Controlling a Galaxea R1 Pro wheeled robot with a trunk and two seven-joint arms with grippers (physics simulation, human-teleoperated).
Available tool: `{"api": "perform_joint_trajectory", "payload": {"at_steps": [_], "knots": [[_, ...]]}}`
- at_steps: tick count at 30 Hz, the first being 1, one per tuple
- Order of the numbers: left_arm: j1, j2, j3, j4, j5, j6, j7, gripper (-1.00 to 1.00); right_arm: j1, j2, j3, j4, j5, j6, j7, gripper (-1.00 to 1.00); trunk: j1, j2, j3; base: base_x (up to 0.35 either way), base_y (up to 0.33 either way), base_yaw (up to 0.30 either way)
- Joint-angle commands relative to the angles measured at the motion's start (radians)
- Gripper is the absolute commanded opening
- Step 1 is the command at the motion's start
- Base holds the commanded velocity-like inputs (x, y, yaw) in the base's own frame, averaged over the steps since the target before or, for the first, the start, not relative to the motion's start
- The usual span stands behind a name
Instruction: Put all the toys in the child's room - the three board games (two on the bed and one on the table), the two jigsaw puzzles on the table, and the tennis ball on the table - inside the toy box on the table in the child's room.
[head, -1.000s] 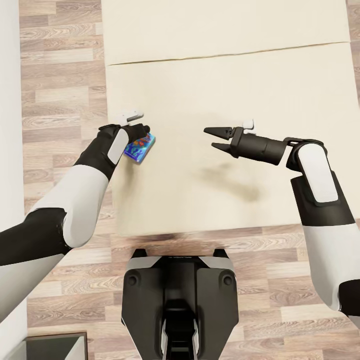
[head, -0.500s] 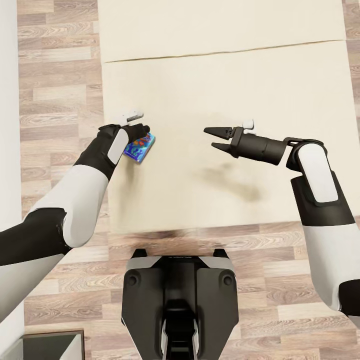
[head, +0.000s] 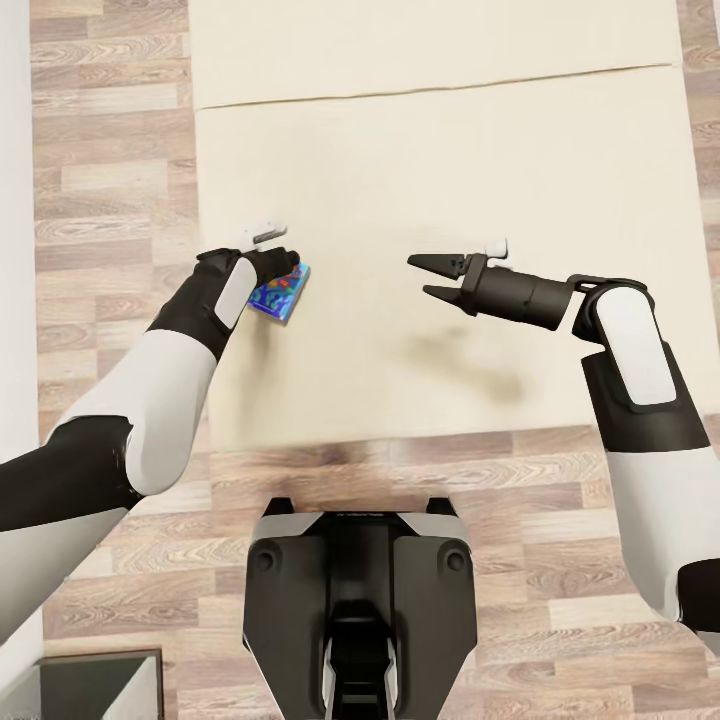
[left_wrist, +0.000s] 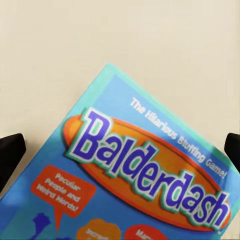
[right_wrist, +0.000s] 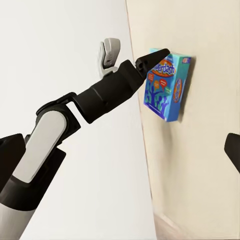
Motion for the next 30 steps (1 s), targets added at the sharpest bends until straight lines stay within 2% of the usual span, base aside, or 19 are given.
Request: {"api": "perform_joint_trajectory", "payload": {"at_steps": [1, 30], "knots": [[0.000, -0.001, 0.003, -0.001, 0.011, 0.005, 0.006, 1.00, -0.001, -0.001, 0.001, 0.000, 0.005, 0.002, 0.005, 1.00, 0.000, -0.002, -0.001, -0.235, -0.005, 0.000], [0.000, -0.001, 0.003, -0.001, 0.011, 0.007, 0.006, 1.00, -0.001, -0.001, 0.001, 0.000, 0.005, 0.002, 0.005, 1.00, 0.000, -0.002, -0.001, -0.156, 0.000, 0.000]]}}
